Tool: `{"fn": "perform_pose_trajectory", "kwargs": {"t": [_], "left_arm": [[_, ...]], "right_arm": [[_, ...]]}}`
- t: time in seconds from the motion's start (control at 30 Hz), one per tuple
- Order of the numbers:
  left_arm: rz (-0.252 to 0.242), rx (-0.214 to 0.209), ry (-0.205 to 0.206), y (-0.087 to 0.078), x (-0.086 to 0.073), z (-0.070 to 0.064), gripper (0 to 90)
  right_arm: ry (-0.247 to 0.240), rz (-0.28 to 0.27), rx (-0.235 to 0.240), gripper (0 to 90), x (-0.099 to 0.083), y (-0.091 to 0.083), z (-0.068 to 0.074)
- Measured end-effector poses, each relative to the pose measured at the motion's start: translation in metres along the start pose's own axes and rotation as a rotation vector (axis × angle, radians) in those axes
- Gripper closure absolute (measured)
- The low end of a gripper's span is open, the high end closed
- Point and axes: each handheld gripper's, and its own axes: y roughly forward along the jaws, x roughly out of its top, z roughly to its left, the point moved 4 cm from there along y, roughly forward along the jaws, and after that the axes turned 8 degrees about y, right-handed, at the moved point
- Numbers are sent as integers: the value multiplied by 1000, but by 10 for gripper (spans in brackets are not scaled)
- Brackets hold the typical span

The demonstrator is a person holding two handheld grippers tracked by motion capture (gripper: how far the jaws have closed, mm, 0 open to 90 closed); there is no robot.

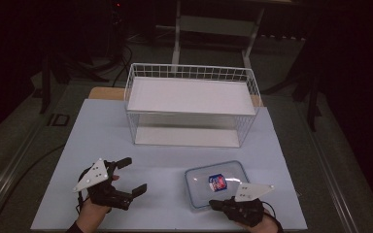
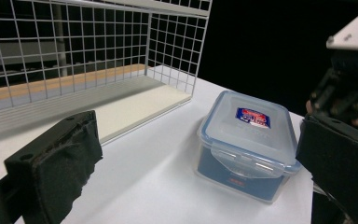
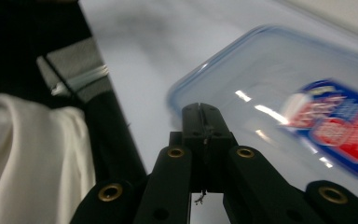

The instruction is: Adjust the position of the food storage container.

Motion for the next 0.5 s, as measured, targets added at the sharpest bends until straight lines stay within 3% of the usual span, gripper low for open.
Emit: {"fn": "perform_pose_trajectory", "kwargs": {"t": [0.17, 0.33, 0.5], "left_arm": [[0, 1, -4, 0, 0, 1, 0], [2, 0, -1, 1, 0, 0, 0], [2, 0, -4, 1, -1, 1, 0]], "right_arm": [[-19, 69, 51, 900, -10, 13, 9], [-52, 118, 25, 900, -16, 21, 6], [-71, 113, 5, 900, -12, 22, 2]]}}
